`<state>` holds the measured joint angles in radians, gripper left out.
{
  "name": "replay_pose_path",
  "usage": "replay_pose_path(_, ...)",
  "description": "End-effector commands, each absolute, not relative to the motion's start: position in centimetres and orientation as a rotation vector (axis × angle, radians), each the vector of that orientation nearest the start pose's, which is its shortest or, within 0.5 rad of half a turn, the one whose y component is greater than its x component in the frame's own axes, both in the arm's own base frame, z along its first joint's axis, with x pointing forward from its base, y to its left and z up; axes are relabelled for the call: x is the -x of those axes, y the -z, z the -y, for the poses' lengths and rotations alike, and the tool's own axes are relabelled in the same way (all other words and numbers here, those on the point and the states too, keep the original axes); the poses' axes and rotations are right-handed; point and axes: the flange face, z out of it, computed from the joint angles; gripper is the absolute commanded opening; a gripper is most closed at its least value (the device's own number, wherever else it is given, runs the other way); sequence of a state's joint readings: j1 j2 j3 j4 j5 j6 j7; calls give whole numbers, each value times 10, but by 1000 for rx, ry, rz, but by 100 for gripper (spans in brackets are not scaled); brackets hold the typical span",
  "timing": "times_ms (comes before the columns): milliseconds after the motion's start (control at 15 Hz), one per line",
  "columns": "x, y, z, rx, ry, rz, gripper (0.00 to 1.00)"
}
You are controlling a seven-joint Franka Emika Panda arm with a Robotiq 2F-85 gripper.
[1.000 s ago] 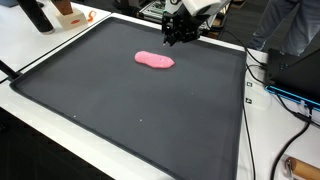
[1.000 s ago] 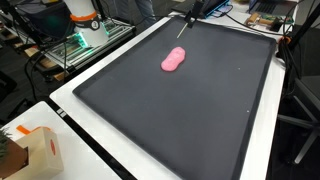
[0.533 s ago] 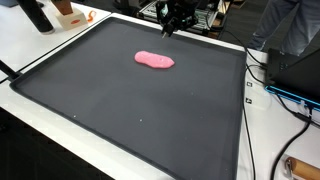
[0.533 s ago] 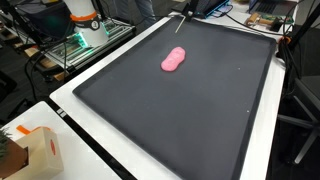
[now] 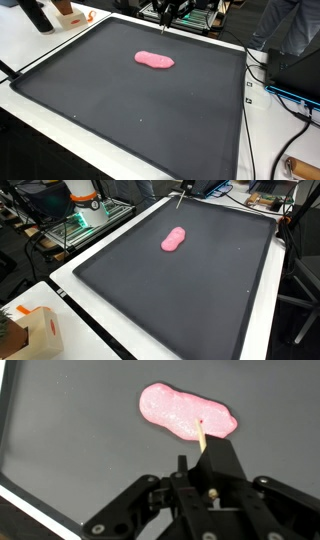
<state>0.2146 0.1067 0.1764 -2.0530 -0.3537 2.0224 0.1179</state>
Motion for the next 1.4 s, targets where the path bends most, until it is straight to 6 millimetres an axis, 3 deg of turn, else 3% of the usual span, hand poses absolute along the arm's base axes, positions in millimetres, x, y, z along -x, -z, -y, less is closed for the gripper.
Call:
replay_pose_path(0, -505, -388, -179, 3302, 8, 815, 6)
replay_pose_path(200, -501, -392, -174, 3272, 76, 823, 6)
replay_pose_path(267, -513, -390, -183, 3305, 40, 820, 25)
replay_pose_path(933, -508, -392, -179, 3299, 66, 819, 25)
replay_pose_path(1000, -508, -392, -179, 3298, 67, 819, 6)
replay_pose_path(1333, -518, -374, -153, 3173, 139, 778, 6)
